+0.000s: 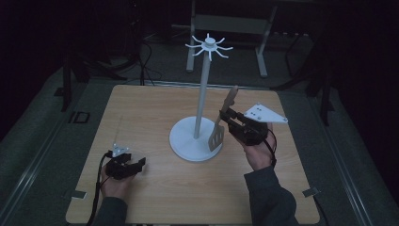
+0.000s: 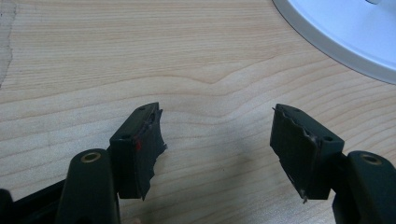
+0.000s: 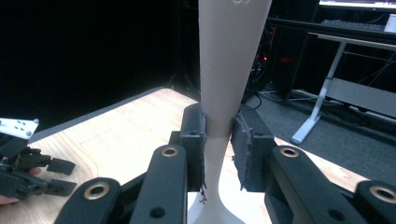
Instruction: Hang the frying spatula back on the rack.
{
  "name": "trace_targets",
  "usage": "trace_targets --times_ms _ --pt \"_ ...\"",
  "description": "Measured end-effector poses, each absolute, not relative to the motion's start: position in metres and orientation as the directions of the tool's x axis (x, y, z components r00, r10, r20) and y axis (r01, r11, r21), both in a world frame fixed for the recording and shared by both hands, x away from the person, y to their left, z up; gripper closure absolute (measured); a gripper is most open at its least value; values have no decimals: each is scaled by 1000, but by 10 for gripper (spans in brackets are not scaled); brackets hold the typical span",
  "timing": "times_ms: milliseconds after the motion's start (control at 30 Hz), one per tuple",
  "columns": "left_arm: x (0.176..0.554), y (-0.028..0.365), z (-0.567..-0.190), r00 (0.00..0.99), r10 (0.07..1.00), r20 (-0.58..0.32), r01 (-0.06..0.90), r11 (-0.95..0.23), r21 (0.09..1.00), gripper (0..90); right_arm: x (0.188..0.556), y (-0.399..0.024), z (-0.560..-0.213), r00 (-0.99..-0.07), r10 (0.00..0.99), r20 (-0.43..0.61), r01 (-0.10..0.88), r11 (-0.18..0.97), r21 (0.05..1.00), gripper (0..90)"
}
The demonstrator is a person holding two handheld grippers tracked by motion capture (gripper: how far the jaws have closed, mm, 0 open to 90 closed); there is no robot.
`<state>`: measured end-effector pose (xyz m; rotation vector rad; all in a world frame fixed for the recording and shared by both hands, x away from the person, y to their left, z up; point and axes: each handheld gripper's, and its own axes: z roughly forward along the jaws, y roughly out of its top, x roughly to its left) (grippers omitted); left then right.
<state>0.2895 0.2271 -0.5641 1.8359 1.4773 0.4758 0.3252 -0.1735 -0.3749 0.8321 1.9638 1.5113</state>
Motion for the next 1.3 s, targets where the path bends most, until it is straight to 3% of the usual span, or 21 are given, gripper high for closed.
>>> trace_targets --times_ms 1300 --pt "290 227 -565 274 949 -154 685 -80 724 341 340 -170 -347 -671 740 -48 126 177 976 751"
